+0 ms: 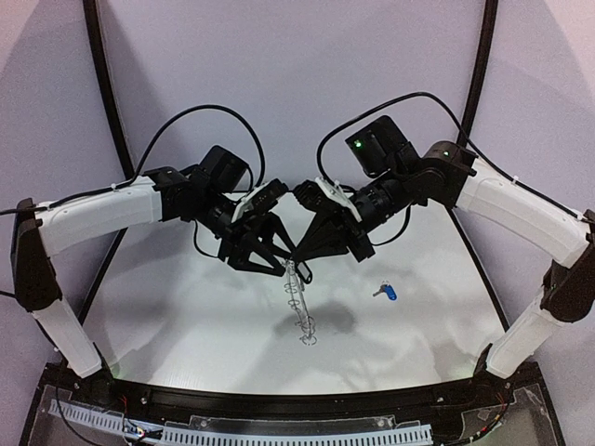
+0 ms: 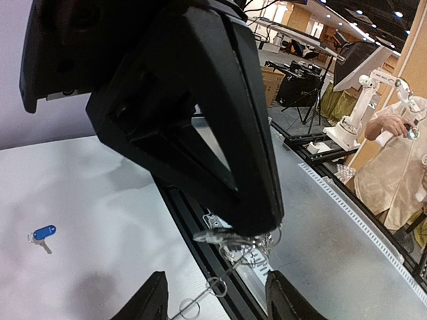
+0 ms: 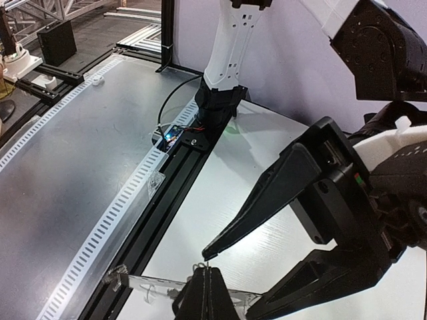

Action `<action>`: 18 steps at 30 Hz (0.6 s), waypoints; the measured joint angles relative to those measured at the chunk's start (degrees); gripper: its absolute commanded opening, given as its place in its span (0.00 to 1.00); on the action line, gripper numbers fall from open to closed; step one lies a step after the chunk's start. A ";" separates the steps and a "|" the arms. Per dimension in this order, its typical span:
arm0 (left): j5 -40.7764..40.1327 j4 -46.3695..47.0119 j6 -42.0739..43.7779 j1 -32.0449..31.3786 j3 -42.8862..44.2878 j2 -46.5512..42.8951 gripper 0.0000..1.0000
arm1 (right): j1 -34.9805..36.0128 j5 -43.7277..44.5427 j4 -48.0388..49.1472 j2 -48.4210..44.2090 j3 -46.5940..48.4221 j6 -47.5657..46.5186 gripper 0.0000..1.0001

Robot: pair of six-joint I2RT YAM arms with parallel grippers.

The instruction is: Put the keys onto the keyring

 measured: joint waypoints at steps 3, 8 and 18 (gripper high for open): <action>0.28 0.85 -1.36 -0.59 0.33 0.48 0.36 | 0.00 -0.22 1.25 0.00 -0.11 0.33 0.00; 0.28 1.42 -2.38 -1.22 0.83 1.66 0.36 | 0.00 -0.31 2.21 0.00 -0.39 1.03 0.00; 2.49 -9.01 7.48 -1.22 2.64 2.12 0.44 | 0.00 -0.22 2.67 -0.59 -1.22 1.51 0.00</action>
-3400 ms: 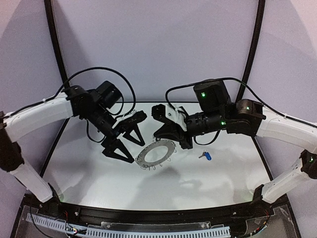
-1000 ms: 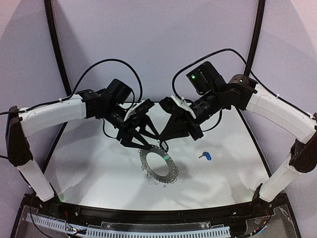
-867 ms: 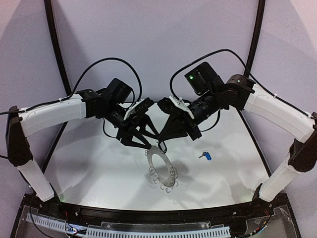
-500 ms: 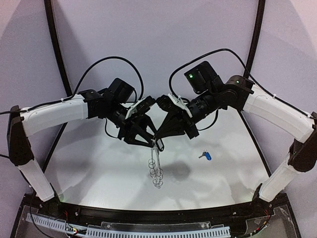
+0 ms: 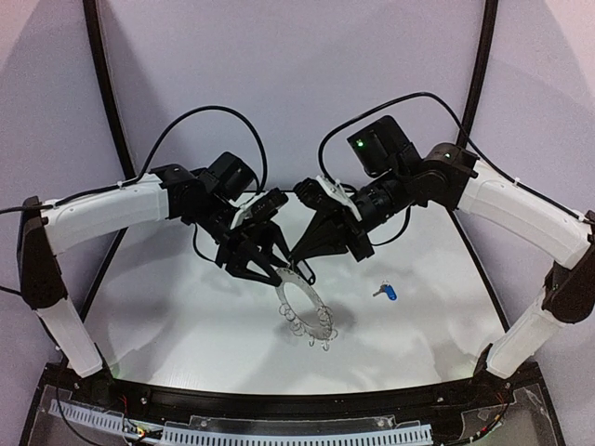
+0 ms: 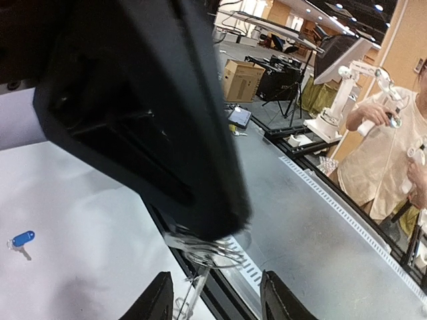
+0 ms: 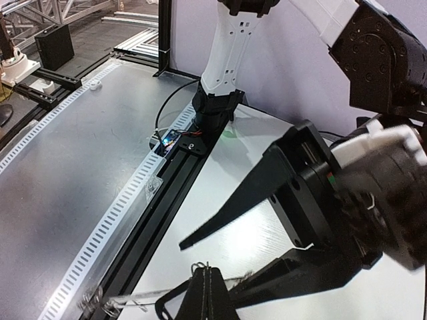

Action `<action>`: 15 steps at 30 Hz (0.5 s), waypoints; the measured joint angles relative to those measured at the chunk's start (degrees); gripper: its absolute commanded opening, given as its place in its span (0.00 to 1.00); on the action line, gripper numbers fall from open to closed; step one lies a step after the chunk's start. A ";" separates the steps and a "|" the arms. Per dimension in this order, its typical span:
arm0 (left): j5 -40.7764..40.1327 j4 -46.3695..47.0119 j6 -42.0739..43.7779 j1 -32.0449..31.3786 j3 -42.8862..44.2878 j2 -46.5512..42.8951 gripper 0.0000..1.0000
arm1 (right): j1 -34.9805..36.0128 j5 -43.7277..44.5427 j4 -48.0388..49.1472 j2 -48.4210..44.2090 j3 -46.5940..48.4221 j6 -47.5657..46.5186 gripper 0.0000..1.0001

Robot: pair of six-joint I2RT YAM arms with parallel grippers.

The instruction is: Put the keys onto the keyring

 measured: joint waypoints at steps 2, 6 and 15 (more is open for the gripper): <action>0.39 -3.72 3.56 0.00 1.11 0.20 0.42 | 0.00 -0.02 0.04 -0.15 0.00 0.00 0.00; 0.66 -9.35 7.32 -0.07 3.93 1.20 0.37 | 0.00 -0.24 0.81 -0.17 0.00 0.26 0.00; -1.14 -12.13 8.85 -1.09 5.79 2.86 0.01 | 0.00 -0.33 3.76 -0.24 -0.04 1.31 0.00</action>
